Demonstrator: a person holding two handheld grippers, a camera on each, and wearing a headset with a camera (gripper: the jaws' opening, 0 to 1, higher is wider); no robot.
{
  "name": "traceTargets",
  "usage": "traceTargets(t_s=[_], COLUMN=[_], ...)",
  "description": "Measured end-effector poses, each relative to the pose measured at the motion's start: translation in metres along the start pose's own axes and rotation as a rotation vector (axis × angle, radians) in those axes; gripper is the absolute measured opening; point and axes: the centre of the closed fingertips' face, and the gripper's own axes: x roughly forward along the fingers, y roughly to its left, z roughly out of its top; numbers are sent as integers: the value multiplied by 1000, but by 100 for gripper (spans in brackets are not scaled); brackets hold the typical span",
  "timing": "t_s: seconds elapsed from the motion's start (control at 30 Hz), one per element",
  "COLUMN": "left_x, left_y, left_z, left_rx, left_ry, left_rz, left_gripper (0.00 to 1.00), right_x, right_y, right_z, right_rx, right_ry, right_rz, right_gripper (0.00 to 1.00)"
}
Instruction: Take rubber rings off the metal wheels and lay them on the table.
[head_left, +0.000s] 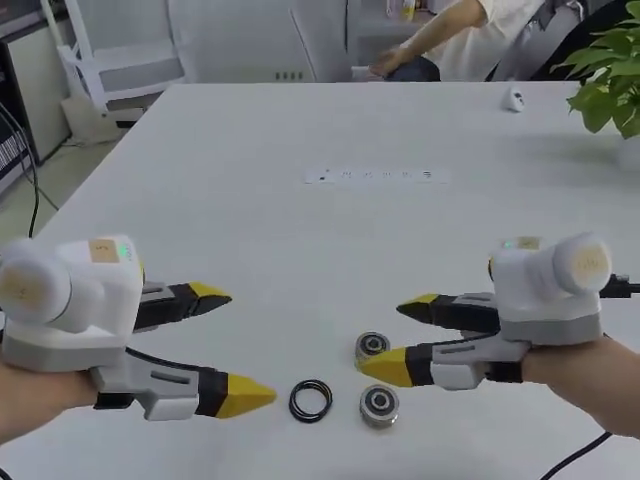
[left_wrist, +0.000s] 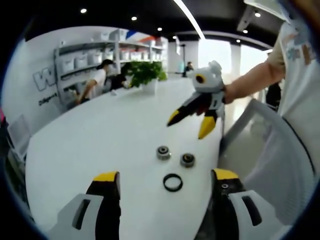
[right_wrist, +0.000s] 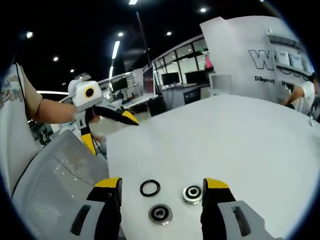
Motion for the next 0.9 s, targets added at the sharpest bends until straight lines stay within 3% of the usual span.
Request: traceTargets(t_s=[0.37,0.9], left_x=[-3,-1], left_y=[-3,-10], left_z=[3,1], left_rx=[1,-18], left_ry=[-12,-20], left_rz=[10,17], left_gripper=[77,80], right_x=[-23,-49], right_y=[2,1], right_z=[-5,-28], right_rx=[-33,-40], right_ry=[-5,20], right_rz=[-36,-74], right_gripper=[70,77])
